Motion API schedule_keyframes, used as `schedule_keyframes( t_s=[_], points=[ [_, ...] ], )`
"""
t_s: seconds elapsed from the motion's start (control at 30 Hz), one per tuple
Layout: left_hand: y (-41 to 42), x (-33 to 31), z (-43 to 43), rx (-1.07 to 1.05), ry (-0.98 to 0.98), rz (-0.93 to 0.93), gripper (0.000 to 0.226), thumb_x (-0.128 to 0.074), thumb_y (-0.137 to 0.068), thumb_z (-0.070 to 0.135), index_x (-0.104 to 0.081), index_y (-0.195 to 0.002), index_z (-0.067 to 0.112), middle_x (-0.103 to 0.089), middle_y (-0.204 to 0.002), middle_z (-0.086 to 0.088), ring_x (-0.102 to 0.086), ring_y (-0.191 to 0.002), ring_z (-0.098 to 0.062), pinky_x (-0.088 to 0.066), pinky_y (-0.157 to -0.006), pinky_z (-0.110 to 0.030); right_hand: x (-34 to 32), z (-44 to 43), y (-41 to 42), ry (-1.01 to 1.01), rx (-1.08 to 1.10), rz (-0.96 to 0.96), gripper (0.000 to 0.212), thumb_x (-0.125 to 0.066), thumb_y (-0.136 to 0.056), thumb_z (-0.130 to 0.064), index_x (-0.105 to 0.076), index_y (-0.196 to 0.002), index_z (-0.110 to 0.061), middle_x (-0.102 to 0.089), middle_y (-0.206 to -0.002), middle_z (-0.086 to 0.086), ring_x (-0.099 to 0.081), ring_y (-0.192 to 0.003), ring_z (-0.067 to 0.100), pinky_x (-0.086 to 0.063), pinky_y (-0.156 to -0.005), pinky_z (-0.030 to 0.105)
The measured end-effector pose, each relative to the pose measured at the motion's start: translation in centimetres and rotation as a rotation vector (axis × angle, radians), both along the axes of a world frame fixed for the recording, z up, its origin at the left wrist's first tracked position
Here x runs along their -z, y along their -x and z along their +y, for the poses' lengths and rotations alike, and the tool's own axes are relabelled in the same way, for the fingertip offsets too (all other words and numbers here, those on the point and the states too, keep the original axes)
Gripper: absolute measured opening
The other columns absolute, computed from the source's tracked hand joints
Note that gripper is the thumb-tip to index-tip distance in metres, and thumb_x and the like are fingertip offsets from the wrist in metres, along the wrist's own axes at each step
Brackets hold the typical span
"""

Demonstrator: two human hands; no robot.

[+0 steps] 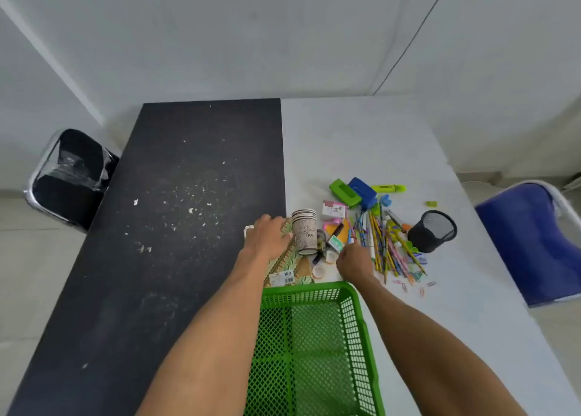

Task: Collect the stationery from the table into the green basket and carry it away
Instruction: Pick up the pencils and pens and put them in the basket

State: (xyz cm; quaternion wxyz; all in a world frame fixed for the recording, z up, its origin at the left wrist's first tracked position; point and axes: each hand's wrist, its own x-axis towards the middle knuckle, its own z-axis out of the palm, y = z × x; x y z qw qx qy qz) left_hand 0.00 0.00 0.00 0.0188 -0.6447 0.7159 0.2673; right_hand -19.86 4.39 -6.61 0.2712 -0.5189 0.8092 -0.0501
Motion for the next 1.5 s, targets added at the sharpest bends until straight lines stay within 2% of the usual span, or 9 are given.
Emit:
schedule_keyframes(
  t_s=[0.13, 0.23, 0.4, 0.53, 1.0, 1.13, 1.37, 1.43, 1.5],
  points=[
    [-1.4, 1.5, 0.4, -0.024, -0.021, -0.050, 0.048, -0.048, -0.098, 0.040, -0.045, -0.140, 0.018, -0.041, -0.143, -0.011, -0.039, -0.133, -0.030, -0.033, -0.107, -0.049, 1.1, 0.0, -0.3, -0.027, 0.120, 0.018, 0.018, -0.058, -0.084, -0.002, -0.064, -0.101, 0.001, -0.066, -0.098, 0.017, -0.065, -0.089, 0.031, -0.049, -0.063, 0.031],
    [-2.3, 2.3, 0.5, -0.030, -0.047, -0.063, 0.050, -0.048, -0.098, 0.041, -0.042, -0.142, 0.017, -0.038, -0.146, -0.011, -0.036, -0.136, -0.030, -0.030, -0.110, -0.052, 1.4, -0.3, -0.3, -0.022, 0.162, 0.047, 0.030, -0.060, -0.083, 0.001, -0.062, -0.112, 0.000, -0.066, -0.104, 0.018, -0.064, -0.095, 0.033, -0.052, -0.071, 0.035],
    [-2.7, 2.6, 1.1, -0.030, -0.048, -0.056, 0.049, -0.048, -0.099, 0.039, -0.042, -0.142, 0.017, -0.037, -0.147, -0.012, -0.035, -0.137, -0.030, -0.028, -0.111, -0.052, 1.0, 0.0, 0.0, -0.041, 0.211, 0.122, 0.024, -0.058, -0.086, 0.002, -0.062, -0.110, 0.000, -0.065, -0.107, 0.016, -0.065, -0.098, 0.031, -0.054, -0.074, 0.036],
    [-2.2, 2.7, 1.2, -0.020, -0.041, -0.050, 0.046, -0.048, -0.099, 0.038, -0.045, -0.139, 0.016, -0.039, -0.145, -0.011, -0.037, -0.136, -0.029, -0.028, -0.110, -0.053, 1.2, 0.6, 0.5, -0.032, 0.264, 0.110, 0.023, -0.054, -0.088, 0.002, -0.062, -0.109, 0.002, -0.064, -0.107, 0.018, -0.063, -0.098, 0.033, -0.053, -0.073, 0.038],
    [-0.4, 4.1, 1.0, 0.005, -0.049, -0.017, 0.051, -0.049, -0.098, 0.041, -0.039, -0.144, 0.020, -0.034, -0.149, -0.014, -0.031, -0.140, -0.031, -0.028, -0.113, -0.053, 0.7, 0.5, 1.1, -0.139, 0.105, 0.239, 0.025, -0.057, -0.089, -0.005, -0.061, -0.113, -0.007, -0.065, -0.109, 0.011, -0.064, -0.101, 0.028, -0.053, -0.074, 0.035],
    [-0.3, 4.1, 1.7, 0.014, -0.049, -0.018, 0.051, -0.049, -0.098, 0.040, -0.040, -0.142, 0.017, -0.040, -0.145, -0.012, -0.039, -0.134, -0.030, -0.032, -0.111, -0.053, 0.1, 1.0, 1.5, -0.136, 0.107, 0.186, 0.023, -0.063, -0.085, -0.017, -0.061, -0.105, -0.007, -0.066, -0.103, 0.009, -0.065, -0.093, 0.027, -0.048, -0.065, 0.031],
    [0.4, 2.9, 3.8, 0.023, -0.094, -0.005, 0.045, -0.046, -0.099, 0.039, -0.045, -0.138, 0.016, -0.044, -0.138, -0.010, -0.046, -0.127, -0.029, -0.038, -0.105, -0.050, -3.7, 2.9, 2.7, 0.101, 0.278, 0.005, 0.025, -0.066, -0.077, -0.029, -0.061, -0.065, -0.008, -0.057, -0.059, 0.004, -0.052, -0.053, 0.020, -0.037, -0.048, 0.022],
    [0.8, 2.3, 4.3, 0.031, -0.100, -0.015, 0.045, -0.048, -0.098, 0.039, -0.046, -0.136, 0.016, -0.046, -0.138, -0.010, -0.047, -0.125, -0.029, -0.040, -0.103, -0.049, -5.4, 4.4, 2.1, 0.197, 0.262, -0.034, 0.024, -0.066, -0.076, -0.027, -0.059, -0.060, -0.011, -0.057, -0.056, 0.003, -0.051, -0.052, 0.019, -0.034, -0.046, 0.021],
    [1.3, 1.7, 5.1, 0.042, -0.126, -0.021, 0.046, -0.049, -0.097, 0.040, -0.046, -0.137, 0.017, -0.047, -0.138, -0.011, -0.047, -0.126, -0.030, -0.041, -0.102, -0.047, -6.8, 6.7, 0.9, 0.238, 0.219, -0.064, 0.020, -0.068, -0.076, -0.026, -0.059, -0.061, -0.015, -0.061, -0.059, 0.003, -0.055, -0.054, 0.018, -0.042, -0.047, 0.023]
  ],
)
